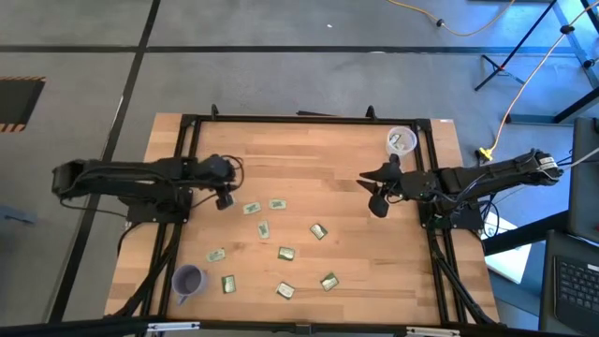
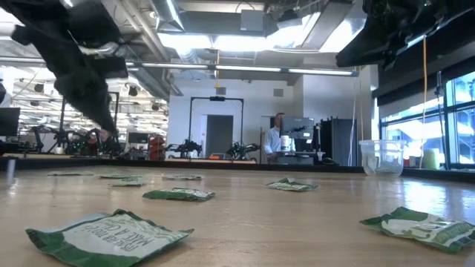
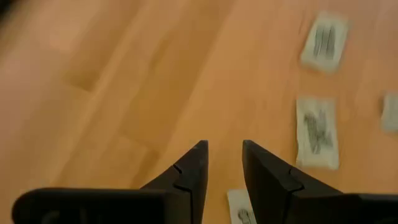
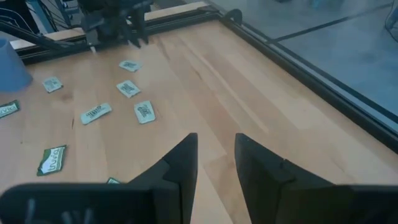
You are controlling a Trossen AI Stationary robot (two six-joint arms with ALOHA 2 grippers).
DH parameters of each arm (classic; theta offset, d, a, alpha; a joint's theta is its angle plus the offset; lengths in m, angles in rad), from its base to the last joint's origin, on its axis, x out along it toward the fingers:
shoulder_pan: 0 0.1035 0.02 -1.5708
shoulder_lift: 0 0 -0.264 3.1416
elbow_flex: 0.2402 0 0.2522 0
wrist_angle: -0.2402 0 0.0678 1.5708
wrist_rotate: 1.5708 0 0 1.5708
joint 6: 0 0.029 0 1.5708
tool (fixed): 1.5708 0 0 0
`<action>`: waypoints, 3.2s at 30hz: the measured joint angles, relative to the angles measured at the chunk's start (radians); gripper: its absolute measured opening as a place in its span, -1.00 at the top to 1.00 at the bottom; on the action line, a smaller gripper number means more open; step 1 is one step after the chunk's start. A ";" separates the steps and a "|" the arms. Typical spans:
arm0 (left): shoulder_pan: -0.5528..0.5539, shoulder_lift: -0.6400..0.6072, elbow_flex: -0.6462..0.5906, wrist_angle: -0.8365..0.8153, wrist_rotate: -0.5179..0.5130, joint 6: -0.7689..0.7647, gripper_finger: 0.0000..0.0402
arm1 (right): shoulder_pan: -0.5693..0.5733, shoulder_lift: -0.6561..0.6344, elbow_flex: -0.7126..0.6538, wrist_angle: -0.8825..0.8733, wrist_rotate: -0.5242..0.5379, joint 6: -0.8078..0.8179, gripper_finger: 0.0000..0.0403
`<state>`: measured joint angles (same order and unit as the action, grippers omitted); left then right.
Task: Pick and place Stevia / Truvia into bins
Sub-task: Put the light green stevia packet into the transparent container
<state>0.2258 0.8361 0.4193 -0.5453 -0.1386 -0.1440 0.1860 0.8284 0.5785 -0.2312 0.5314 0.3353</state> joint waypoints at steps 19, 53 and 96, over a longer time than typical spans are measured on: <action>-0.023 0.375 0.078 -0.058 0.115 -0.068 0.53 | 0.000 0.000 0.000 -0.009 0.000 0.000 0.45; -0.023 0.400 0.290 0.107 0.215 -0.022 0.99 | -0.001 0.011 0.000 -0.030 -0.038 -0.148 0.45; -0.093 0.898 0.513 1.525 1.166 0.164 0.98 | 0.000 0.662 0.074 1.073 -0.542 -0.538 0.45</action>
<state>0.1328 1.7339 0.9325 0.9798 1.0271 0.0200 0.1864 1.4906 0.6521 0.8421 -0.0107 -0.2024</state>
